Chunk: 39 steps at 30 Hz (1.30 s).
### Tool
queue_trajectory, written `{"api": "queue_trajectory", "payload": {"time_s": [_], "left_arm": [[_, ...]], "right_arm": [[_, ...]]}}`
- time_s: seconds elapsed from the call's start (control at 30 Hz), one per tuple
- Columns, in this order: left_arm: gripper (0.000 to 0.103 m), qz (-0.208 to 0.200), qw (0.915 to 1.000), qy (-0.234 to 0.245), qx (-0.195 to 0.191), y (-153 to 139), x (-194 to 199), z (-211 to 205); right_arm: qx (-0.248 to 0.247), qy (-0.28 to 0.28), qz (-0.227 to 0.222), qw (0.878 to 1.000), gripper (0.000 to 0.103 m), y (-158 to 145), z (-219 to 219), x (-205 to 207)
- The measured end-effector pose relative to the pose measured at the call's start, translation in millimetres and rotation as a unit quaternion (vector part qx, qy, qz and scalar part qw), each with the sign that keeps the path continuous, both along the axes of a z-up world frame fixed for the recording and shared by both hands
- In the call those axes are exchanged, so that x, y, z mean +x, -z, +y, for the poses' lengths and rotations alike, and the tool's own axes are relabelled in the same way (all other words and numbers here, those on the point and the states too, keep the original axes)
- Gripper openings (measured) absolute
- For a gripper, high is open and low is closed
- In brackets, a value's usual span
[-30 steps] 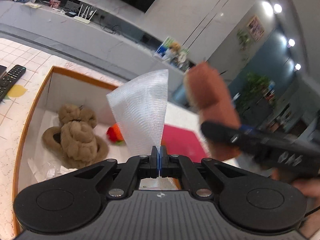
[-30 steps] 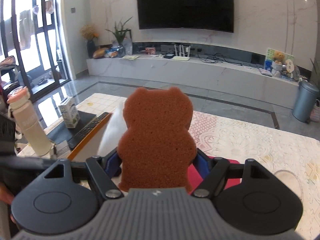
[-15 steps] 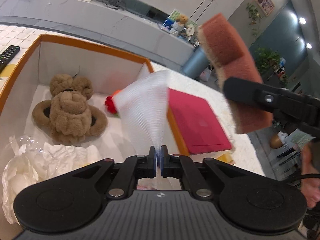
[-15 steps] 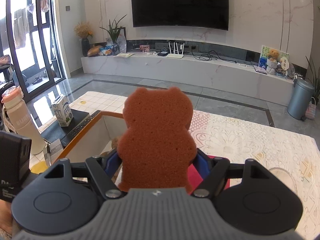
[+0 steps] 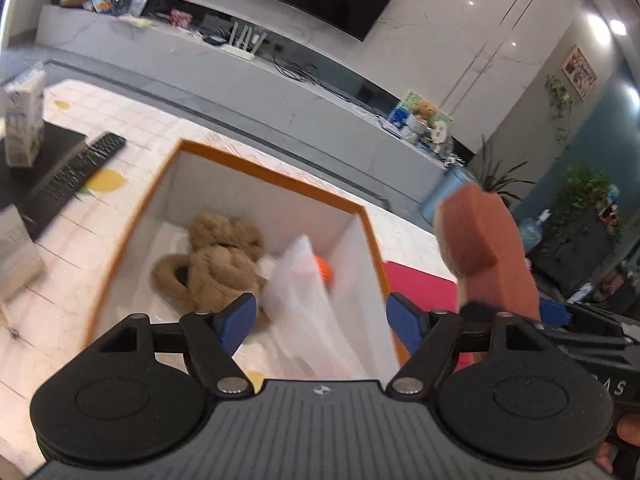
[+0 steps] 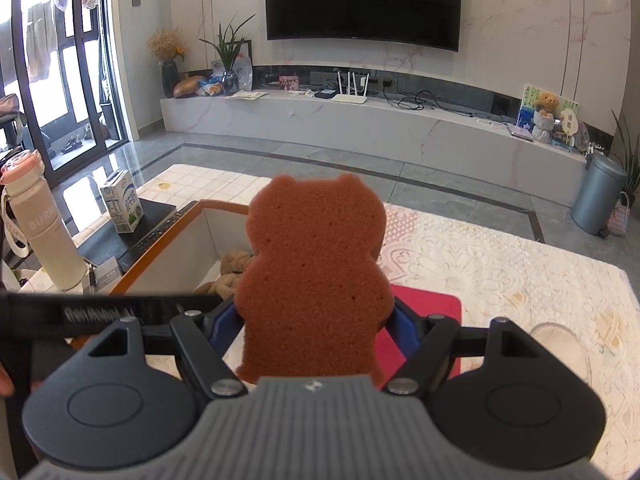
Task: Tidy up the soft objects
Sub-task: 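Open the left tool to drop the mesh bag into the box, then lower the bear sponge into the box and open the right tool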
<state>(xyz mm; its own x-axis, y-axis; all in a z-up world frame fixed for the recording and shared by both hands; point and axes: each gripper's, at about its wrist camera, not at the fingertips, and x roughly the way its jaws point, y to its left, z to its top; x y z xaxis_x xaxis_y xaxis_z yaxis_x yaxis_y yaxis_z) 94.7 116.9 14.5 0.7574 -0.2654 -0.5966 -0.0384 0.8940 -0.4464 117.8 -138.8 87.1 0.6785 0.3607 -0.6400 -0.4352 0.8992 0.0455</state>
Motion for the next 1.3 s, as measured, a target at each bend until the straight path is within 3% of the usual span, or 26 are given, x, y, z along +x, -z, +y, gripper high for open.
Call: {"api": "queue_trajectory", "payload": {"time_s": [0.17, 0.3, 0.5, 0.6, 0.77, 0.9, 1.13, 1.3], "left_arm": [[0.088, 0.004, 0.9974, -0.018, 0.069, -5.6, 0.8, 1.9], [0.087, 0.019, 0.9968, -0.018, 0.076, -9.0, 2.2, 9.6], [0.087, -0.002, 0.9947, -0.006, 0.103, -13.0, -2.7, 16.1], [0.086, 0.005, 0.9969, -0.004, 0.079, -9.3, 1.6, 23.5], [0.085, 0.031, 0.9983, -0.019, 0.045, -0.3, 6.4, 35.6], [0.085, 0.033, 0.9986, -0.031, 0.029, -1.2, 5.0, 43.3], [0.085, 0.013, 0.9996, -0.003, -0.025, -2.1, 3.3, 51.4], [0.085, 0.021, 0.9995, 0.001, -0.023, 1.3, 5.9, 45.9]], "right_arm": [[-0.004, -0.008, 0.006, 1.0, 0.074, 4.6, 6.6, -1.3], [-0.003, -0.027, 0.01, 1.0, 0.074, 8.8, 19.1, -4.6], [-0.006, -0.039, 0.033, 0.999, 0.074, 19.7, 34.1, 3.8], [-0.002, -0.046, 0.06, 0.997, 0.074, 28.5, 42.8, 10.7], [-0.039, -0.061, 0.078, 0.994, 0.074, 45.4, 65.5, 16.8], [-0.008, -0.063, 0.133, 0.989, 0.074, 57.5, 71.2, 33.5], [-0.102, -0.072, 0.138, 0.983, 0.074, 71.3, 98.2, 51.9], [-0.175, -0.079, 0.138, 0.972, 0.075, 84.5, 117.0, 64.8]]}}
